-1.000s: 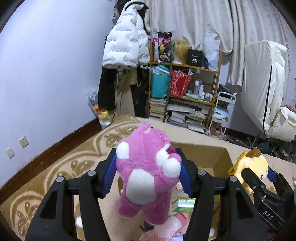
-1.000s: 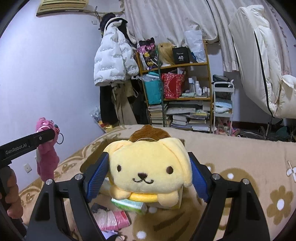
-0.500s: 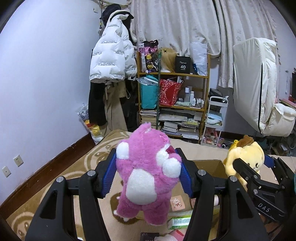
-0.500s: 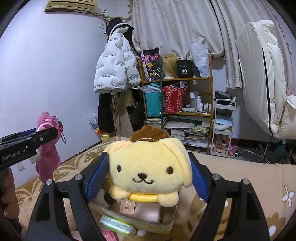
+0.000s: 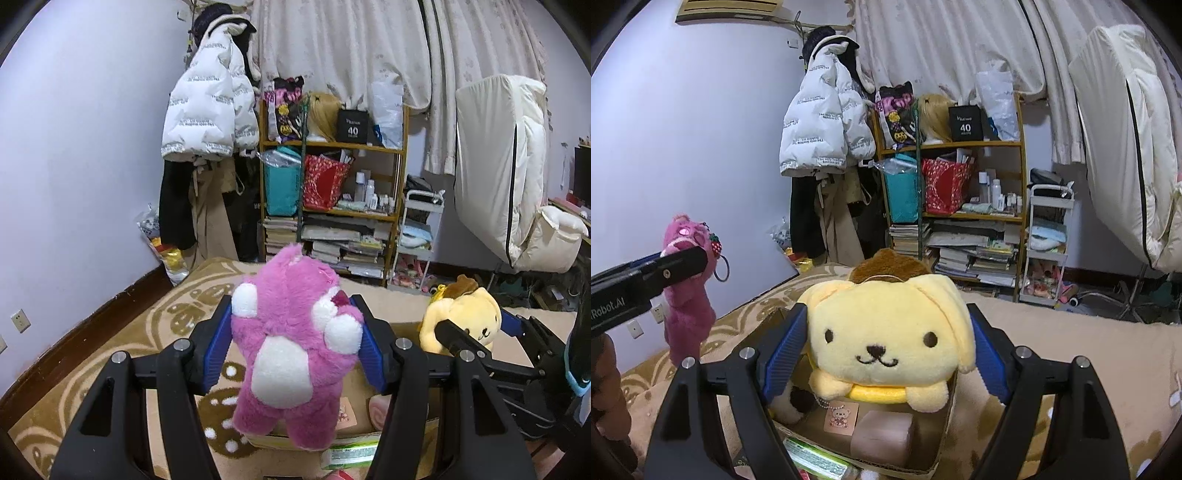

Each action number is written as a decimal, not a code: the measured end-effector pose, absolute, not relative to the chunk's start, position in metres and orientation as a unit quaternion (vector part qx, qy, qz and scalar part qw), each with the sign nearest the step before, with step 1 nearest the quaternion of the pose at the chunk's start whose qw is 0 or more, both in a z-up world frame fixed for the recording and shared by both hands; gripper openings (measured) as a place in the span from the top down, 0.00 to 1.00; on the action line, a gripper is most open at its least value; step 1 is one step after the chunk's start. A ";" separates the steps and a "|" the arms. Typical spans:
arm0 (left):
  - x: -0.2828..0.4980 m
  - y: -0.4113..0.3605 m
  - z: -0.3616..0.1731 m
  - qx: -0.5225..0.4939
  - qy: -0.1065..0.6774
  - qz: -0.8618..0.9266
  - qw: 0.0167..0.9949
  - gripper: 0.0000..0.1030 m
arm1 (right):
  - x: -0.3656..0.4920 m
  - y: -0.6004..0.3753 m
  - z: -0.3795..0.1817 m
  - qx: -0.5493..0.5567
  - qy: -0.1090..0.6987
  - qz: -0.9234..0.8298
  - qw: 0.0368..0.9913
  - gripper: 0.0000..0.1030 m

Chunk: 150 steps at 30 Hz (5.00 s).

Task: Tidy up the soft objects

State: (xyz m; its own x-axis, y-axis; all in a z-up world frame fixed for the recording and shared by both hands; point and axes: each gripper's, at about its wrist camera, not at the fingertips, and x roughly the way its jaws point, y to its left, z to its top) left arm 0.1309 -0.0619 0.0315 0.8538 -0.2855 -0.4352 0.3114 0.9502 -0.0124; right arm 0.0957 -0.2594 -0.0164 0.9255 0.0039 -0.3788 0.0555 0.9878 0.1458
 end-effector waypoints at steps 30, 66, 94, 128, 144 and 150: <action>0.160 -0.075 -0.035 0.039 0.336 -0.163 0.927 0.38 | 0.119 -0.261 -0.074 0.097 0.275 0.002 0.957 0.11; 0.110 -0.033 0.012 0.052 0.368 -0.139 0.918 0.07 | 0.037 -0.240 -0.032 0.085 0.275 0.004 0.958 0.00; 0.070 -0.026 -0.022 0.113 0.473 -0.146 0.861 0.07 | 0.004 -0.185 -0.060 0.070 0.375 0.073 0.921 0.00; 0.113 -0.028 -0.121 0.098 0.609 -0.141 0.775 0.07 | 0.053 -0.158 -0.143 0.055 0.494 0.104 0.861 0.00; 0.116 -0.029 -0.147 0.098 0.641 -0.135 0.749 0.16 | 0.061 -0.142 -0.184 0.064 0.570 0.141 0.807 0.00; 0.114 -0.030 -0.154 0.099 0.651 -0.139 0.740 0.30 | 0.061 -0.139 -0.189 0.067 0.578 0.146 0.800 0.00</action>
State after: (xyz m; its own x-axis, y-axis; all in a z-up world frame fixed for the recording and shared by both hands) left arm 0.1143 -0.0303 -0.1537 0.1134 -0.0764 -0.9906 0.3334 0.9422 -0.0345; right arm 0.0605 -0.1389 -0.1887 0.2883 0.3101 -0.9059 -0.1559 0.9487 0.2752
